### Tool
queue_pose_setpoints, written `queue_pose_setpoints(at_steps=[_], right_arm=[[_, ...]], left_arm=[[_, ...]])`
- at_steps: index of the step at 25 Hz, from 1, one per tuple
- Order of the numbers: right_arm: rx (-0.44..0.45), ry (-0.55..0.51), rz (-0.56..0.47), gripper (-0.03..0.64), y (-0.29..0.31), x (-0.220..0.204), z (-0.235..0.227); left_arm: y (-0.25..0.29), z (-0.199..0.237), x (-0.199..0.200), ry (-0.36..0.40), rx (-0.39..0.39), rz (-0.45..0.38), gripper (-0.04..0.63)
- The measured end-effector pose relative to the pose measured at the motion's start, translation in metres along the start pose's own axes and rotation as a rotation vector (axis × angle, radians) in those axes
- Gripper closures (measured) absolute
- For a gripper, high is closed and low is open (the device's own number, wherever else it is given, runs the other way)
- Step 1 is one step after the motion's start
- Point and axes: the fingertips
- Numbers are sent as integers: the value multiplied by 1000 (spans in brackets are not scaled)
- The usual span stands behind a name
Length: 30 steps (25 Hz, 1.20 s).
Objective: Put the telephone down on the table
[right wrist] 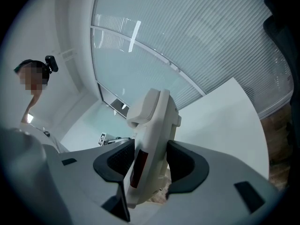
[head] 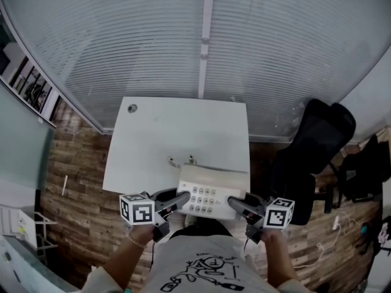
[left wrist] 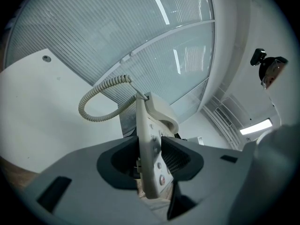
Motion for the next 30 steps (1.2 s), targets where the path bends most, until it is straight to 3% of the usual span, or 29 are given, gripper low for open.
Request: queue_pose_setpoints(at_steps=[19, 30], right_arm=[[36, -19, 60, 388, -24, 85, -63], [48, -29, 88, 388, -17, 104, -70]], left_arm=[[82, 9, 58, -34, 25, -46, 445], [87, 14, 72, -57, 37, -64, 445]])
Point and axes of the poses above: the fingertips, and each gripper's own axes: y forward along the fingers, z to its left, x out of its top, and after that the axes turned 6 degrees about z, right-handed
